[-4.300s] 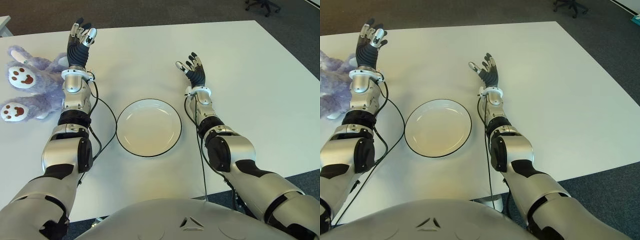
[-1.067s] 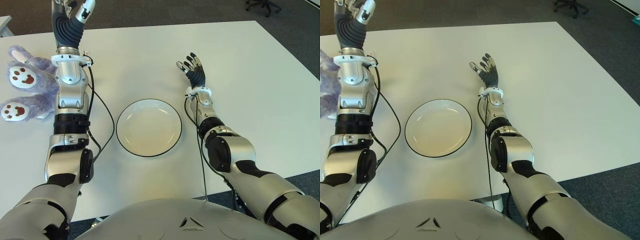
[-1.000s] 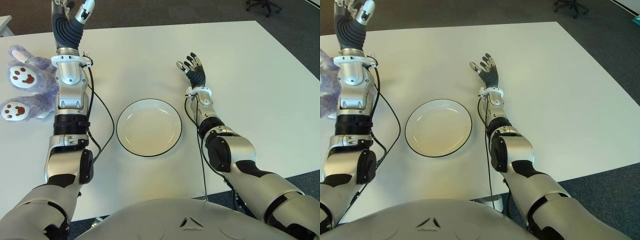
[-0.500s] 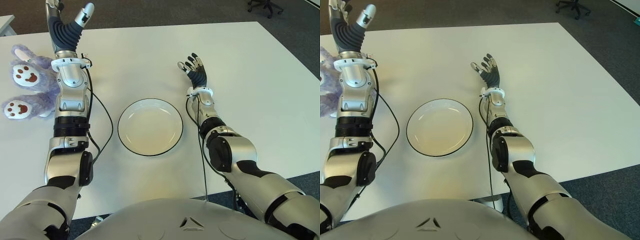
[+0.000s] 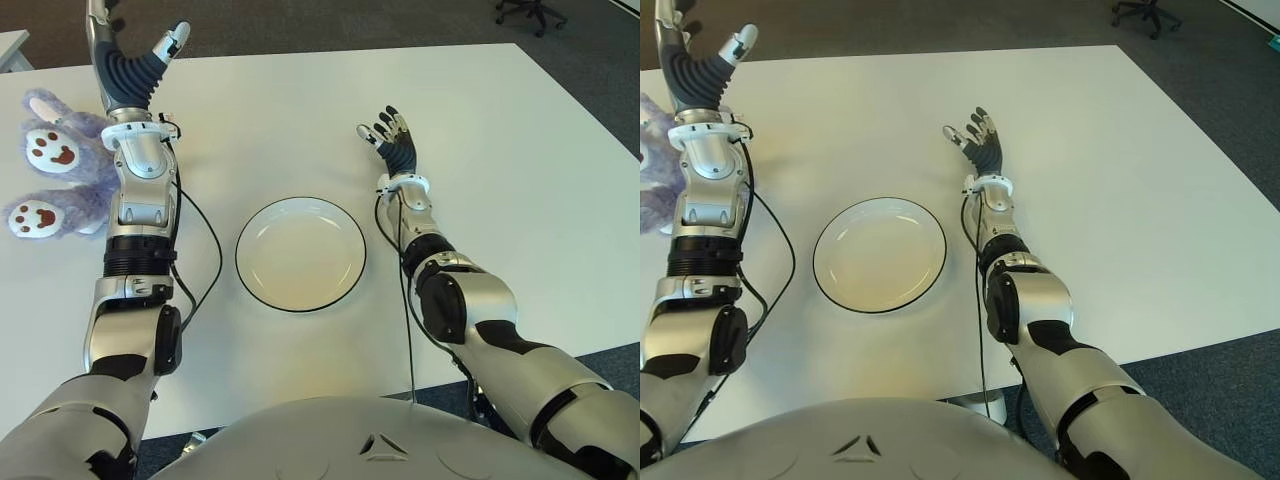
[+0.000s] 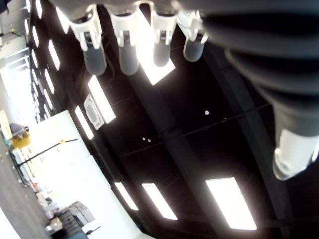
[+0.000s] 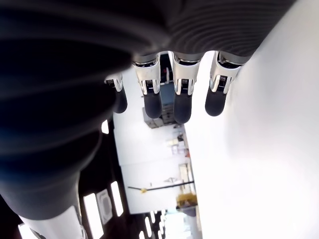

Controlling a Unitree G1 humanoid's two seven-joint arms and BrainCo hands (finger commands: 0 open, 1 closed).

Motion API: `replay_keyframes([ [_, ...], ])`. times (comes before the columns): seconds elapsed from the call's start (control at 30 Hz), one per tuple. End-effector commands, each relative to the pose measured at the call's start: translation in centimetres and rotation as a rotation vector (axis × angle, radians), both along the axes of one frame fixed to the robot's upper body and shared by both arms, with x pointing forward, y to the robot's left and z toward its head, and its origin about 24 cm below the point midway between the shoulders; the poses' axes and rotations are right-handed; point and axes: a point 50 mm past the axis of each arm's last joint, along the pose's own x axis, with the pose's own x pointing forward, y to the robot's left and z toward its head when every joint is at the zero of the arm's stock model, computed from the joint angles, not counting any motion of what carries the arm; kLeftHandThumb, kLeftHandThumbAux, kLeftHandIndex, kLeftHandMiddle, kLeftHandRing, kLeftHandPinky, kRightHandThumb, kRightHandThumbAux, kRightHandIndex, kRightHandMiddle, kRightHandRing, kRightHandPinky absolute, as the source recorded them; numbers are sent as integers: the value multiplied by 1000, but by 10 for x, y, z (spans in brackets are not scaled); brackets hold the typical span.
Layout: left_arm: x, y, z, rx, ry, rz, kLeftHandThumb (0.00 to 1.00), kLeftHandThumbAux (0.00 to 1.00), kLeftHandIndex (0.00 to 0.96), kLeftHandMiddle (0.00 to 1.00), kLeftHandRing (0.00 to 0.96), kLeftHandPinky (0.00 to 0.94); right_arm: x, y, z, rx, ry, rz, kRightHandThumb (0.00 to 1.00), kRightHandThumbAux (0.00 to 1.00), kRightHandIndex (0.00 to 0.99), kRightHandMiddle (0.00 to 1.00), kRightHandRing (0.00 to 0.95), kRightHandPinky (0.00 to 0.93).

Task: Put the doll into the plate.

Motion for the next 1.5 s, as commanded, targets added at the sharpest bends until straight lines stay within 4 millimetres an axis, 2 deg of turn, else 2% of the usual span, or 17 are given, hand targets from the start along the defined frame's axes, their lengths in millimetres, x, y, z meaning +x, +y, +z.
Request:
replay_keyframes([
  [0.03, -5, 9, -16, 91, 59, 112, 32, 572, 0, 90, 101, 55, -22, -7, -46, 0, 189, -14, 110, 780, 58, 87, 85, 106],
  [0.37, -10, 19, -27, 150, 66, 187, 66, 578, 0, 85, 84, 25, -22, -8, -46, -5, 189, -19, 96, 785, 60, 87, 86, 111],
  [0.63, -16, 26, -33, 208, 60, 259, 108, 598, 0, 108, 102, 111, -23, -9, -47, -12, 190, -23, 87, 784, 61, 86, 85, 107],
  [0.9, -26, 31, -39, 245, 84, 273, 64, 552, 0, 68, 80, 69, -23, -12, -48, -15, 193, -26, 85, 778, 57, 82, 81, 98],
  [1.17, -32, 34, -43, 269, 89, 329, 45, 543, 0, 77, 93, 121, -23, -13, -48, -23, 193, -25, 98, 771, 58, 82, 81, 102],
  [1.43, -38, 36, -46, 287, 102, 343, 48, 539, 0, 88, 97, 93, -23, -13, -48, -28, 194, -22, 97, 767, 57, 85, 84, 105],
  [1.5, -39, 36, -46, 288, 105, 346, 44, 539, 0, 96, 103, 110, -23, -14, -48, -28, 194, -23, 102, 770, 59, 89, 89, 116],
])
